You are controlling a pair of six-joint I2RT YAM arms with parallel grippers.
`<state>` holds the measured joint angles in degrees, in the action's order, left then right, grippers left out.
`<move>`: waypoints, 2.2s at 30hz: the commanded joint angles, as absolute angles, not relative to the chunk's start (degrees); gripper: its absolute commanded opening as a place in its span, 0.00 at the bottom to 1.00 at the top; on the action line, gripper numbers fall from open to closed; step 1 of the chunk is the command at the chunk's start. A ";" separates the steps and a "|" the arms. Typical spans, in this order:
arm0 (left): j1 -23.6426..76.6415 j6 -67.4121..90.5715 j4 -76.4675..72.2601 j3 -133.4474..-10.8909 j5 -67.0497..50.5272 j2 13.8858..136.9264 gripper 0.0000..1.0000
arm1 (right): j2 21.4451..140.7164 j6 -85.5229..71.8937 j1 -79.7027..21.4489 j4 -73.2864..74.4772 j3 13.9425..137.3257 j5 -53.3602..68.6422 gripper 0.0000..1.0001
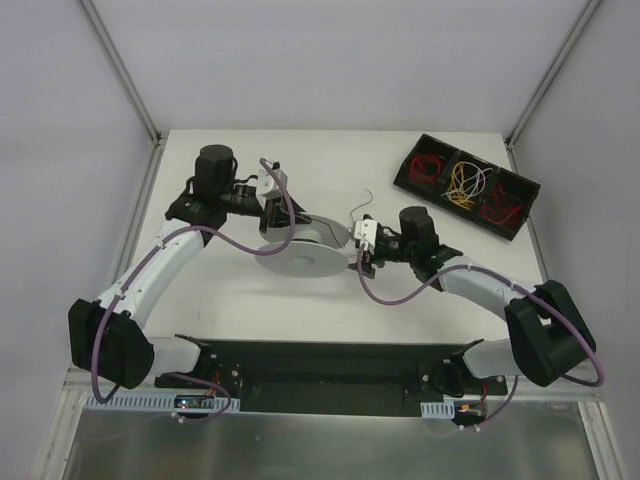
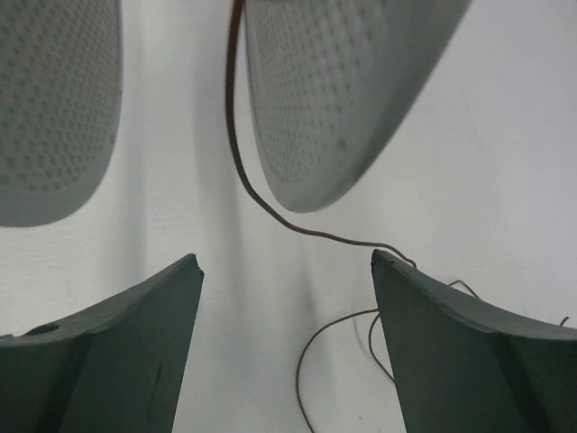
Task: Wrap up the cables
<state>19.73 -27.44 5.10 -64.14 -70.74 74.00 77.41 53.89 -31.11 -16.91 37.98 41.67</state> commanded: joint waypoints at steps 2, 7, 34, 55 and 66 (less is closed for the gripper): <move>18.46 -25.93 3.16 -67.15 -75.41 70.23 0.00 | 80.41 55.20 -30.41 -34.25 36.13 40.87 0.79; 17.49 -24.70 3.69 -67.59 -75.59 68.47 0.00 | 86.38 55.54 -30.24 -43.68 36.47 39.90 0.78; 11.43 -14.15 -1.75 -72.25 -70.23 70.84 0.00 | 88.59 55.81 -25.14 -38.32 35.95 40.43 0.00; 10.55 28.97 -12.92 -76.82 -35.19 76.11 0.00 | 82.62 40.36 -27.33 -23.13 45.87 38.85 0.00; 15.20 39.11 5.09 -86.04 -5.82 79.98 0.00 | 80.94 28.58 -36.73 -15.82 55.19 37.09 0.01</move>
<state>13.43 32.34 2.37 -81.41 -18.57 80.18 82.26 35.38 -34.28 -18.65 50.24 37.08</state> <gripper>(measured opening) 0.029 0.012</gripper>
